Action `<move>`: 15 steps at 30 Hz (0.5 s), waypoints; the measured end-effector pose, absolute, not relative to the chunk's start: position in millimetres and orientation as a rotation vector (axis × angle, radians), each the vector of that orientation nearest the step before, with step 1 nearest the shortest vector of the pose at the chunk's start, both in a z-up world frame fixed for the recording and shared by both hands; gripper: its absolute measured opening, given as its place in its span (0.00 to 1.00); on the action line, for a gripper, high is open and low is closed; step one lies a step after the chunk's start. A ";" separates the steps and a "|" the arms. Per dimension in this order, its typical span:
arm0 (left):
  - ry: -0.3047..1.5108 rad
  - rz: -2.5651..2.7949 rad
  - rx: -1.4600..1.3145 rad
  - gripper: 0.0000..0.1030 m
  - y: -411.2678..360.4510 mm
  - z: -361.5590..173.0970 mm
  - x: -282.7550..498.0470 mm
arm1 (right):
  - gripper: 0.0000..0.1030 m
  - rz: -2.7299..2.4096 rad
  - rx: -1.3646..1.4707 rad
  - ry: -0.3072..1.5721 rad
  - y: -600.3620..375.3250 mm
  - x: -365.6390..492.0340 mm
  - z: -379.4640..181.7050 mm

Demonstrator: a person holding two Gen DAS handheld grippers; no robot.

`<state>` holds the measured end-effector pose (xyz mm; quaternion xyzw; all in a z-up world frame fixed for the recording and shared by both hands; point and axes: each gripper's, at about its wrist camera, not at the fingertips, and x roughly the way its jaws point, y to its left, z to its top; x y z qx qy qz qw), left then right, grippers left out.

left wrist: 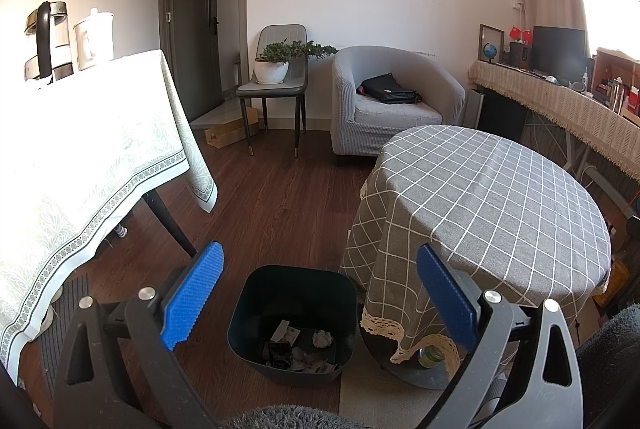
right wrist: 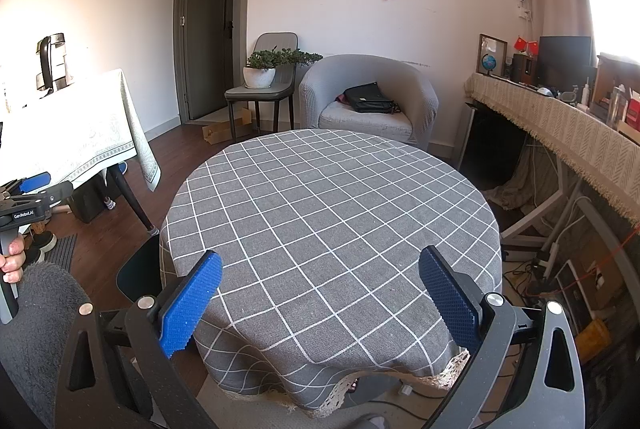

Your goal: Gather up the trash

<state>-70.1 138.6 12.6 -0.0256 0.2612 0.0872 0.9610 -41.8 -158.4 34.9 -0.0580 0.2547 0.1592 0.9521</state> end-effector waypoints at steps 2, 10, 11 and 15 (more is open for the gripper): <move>0.530 0.176 -0.052 0.96 138.6 12.5 -70.1 | 0.96 0.324 -0.118 0.517 -158.4 -41.8 34.9; 0.531 0.174 -0.052 0.96 137.7 12.6 -70.1 | 0.96 0.324 -0.119 0.517 -158.3 -41.8 35.0; 0.533 0.175 -0.053 0.96 137.6 12.7 -69.7 | 0.96 0.323 -0.119 0.517 -158.2 -41.8 35.0; 0.535 0.181 -0.054 0.96 137.3 13.7 -68.3 | 0.96 0.323 -0.119 0.518 -158.0 -42.0 35.0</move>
